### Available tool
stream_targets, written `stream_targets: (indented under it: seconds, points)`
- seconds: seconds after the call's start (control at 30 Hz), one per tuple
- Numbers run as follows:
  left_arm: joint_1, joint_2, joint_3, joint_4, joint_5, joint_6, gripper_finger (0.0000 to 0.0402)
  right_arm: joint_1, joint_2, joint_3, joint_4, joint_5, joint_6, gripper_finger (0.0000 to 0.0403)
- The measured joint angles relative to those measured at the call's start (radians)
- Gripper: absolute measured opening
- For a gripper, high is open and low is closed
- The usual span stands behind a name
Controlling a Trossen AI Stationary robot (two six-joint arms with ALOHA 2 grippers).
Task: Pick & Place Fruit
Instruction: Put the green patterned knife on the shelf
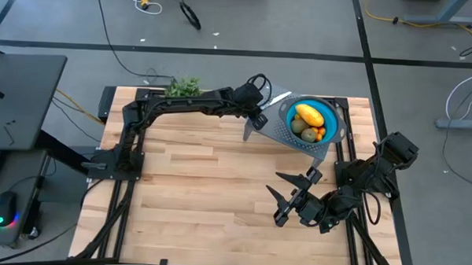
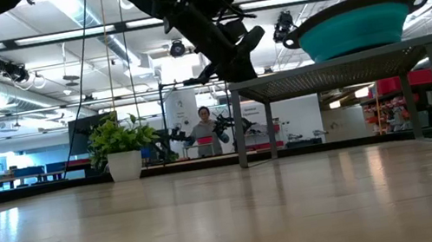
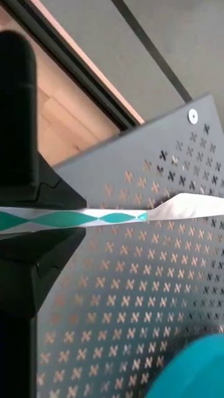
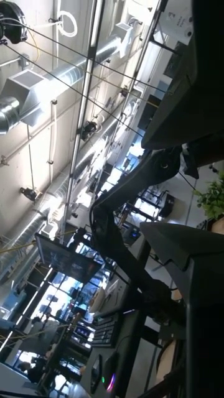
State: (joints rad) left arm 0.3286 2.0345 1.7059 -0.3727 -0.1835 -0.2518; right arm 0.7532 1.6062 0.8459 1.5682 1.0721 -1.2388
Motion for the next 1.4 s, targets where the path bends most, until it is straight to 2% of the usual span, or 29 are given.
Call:
stream_targets:
  seconds: [0.17, 0.33, 0.6, 0.73, 0.83, 1.07, 1.27, 1.4]
  points:
    - [-0.001, 0.001, -0.001, 0.046, 0.052, -0.036, 0.0065, 0.0, 0.0, 0.0, 0.0, 0.0, 0.0, 0.0212]
    - [0.001, 0.001, -0.001, 0.049, 0.047, -0.07, 0.0083, 0.0, 0.0, 0.0, 0.0, 0.0, 0.0, 0.0212]
    - [0.008, 0.001, -0.001, 0.049, 0.047, -0.116, 0.0052, 0.0, 0.0, 0.0, 0.0, 0.0, 0.0, 0.0212]
    - [0.008, 0.001, 0.0, 0.052, 0.071, -0.006, 0.0037, 0.0, 0.0, 0.0, 0.0, 0.0, 0.0, 0.0212]
    - [0.009, -0.013, 0.0, 0.035, 0.075, 0.088, 0.0041, 0.001, 0.0, 0.0, 0.0, 0.0, 0.0, 0.0212]
    - [0.009, -0.085, 0.003, 0.034, 0.102, 0.23, 0.0093, 0.001, 0.0, 0.0, 0.001, 0.011, -0.009, 0.0212]
    - [0.014, -0.101, 0.003, -0.053, 0.226, 0.366, 0.0157, 0.001, 0.0, 0.0, 0.0, 0.018, -0.009, 0.0212]
    - [0.018, -0.103, 0.003, -0.107, 0.261, 0.485, 0.0192, 0.001, 0.0, 0.0, 0.0, 0.027, -0.008, 0.0212]
